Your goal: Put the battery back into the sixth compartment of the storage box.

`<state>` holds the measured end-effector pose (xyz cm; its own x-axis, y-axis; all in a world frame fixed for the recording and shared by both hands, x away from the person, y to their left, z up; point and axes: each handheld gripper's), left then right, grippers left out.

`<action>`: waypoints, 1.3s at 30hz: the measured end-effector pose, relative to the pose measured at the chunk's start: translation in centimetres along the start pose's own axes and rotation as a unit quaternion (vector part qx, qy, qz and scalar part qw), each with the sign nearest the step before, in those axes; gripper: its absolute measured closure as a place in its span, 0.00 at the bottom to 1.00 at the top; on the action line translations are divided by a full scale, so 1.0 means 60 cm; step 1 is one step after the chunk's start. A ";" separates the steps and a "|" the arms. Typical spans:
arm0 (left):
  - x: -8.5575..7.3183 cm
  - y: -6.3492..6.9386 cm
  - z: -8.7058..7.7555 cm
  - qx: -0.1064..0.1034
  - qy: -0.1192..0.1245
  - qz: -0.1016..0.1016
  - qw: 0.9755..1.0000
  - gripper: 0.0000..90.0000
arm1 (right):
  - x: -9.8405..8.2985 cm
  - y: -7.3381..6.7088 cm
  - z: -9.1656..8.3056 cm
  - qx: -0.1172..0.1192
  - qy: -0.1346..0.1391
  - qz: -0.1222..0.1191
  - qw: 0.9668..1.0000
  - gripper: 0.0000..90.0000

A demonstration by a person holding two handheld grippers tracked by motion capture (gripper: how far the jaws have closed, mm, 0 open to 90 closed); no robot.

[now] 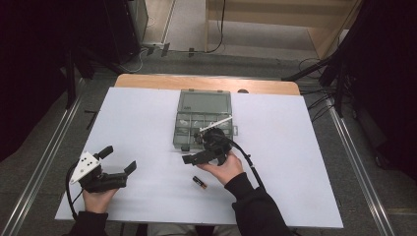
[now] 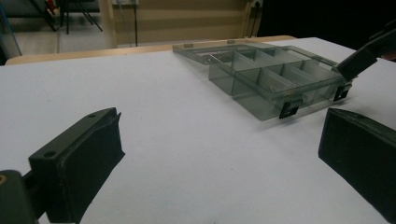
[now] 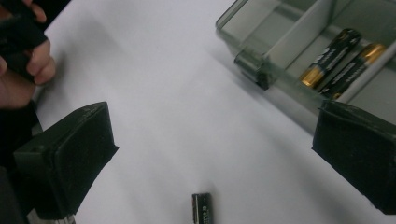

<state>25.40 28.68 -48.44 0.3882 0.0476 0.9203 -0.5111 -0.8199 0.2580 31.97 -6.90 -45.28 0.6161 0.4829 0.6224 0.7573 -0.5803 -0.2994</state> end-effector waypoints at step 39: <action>0.000 0.000 0.000 0.001 -0.002 0.002 1.000 0.00 | -0.025 -0.085 0.052 -0.089 -0.246 -0.134 0.956 0.18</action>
<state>25.38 28.66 -48.44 0.3894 0.0417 0.9201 -0.5108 -0.8215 0.2534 27.88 -2.63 -46.94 0.4659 0.8544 0.2300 0.8801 -0.4742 -0.0212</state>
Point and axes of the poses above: each handheld gripper's, and its own axes: z roughly forward along the jaws, x roughly out of its top, y roughly to its right, and after that the axes turned 12 degrees about -z, right-handed
